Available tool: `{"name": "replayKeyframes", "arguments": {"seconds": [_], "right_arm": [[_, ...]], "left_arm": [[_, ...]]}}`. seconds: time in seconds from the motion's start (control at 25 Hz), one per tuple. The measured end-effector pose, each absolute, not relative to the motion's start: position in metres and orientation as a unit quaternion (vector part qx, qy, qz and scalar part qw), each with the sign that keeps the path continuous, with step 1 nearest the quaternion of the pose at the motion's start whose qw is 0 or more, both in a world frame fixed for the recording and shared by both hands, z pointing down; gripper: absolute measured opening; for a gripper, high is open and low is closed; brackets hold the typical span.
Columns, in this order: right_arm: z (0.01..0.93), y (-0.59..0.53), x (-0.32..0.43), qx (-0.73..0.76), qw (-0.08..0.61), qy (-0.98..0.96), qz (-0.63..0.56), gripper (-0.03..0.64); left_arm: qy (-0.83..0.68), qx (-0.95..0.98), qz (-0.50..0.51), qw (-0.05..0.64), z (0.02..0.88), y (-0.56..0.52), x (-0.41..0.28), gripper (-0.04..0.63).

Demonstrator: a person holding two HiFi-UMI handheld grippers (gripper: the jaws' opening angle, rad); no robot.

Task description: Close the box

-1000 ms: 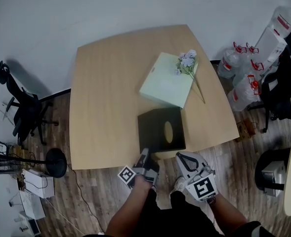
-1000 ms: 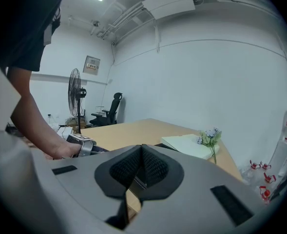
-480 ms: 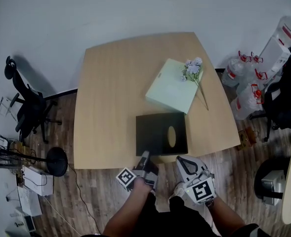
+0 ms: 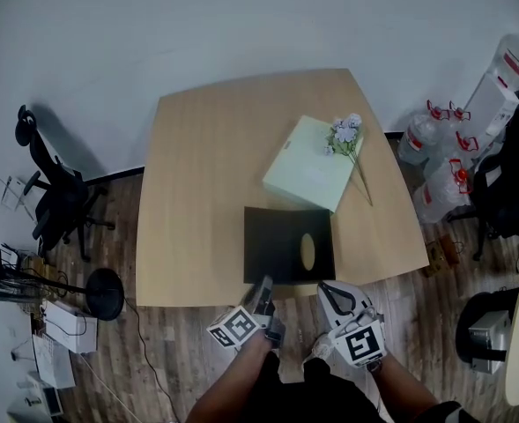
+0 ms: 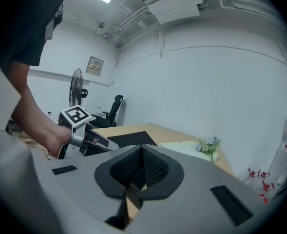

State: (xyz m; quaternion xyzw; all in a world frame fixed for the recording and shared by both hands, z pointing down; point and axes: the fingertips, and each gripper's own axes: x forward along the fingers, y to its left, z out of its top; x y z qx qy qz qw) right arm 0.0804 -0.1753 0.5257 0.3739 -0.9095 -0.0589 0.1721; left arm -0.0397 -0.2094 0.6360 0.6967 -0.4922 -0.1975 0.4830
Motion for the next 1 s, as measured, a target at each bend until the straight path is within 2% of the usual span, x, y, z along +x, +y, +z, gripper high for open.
{"name": "replayKeyframes", "arguments": {"seconds": [0.28, 0.52, 1.0], "right_arm": [[0.518, -0.180, 0.101, 0.394, 0.165, -0.901, -0.074, 0.012], [0.520, -0.181, 0.109, 0.406, 0.163, -0.897, -0.063, 0.012], [0.526, -0.175, 0.131, 0.429, 0.150, -0.890, -0.031, 0.012]], "left_arm": [[-0.505, 0.790, -0.067, 0.341, 0.612, -0.205, -0.014, 0.055], [-0.500, 0.829, 0.007, 0.251, 0.599, -0.205, 0.002, 0.063], [-0.484, 0.846, 0.026, 0.222, 0.594, -0.205, 0.026, 0.094]]}}
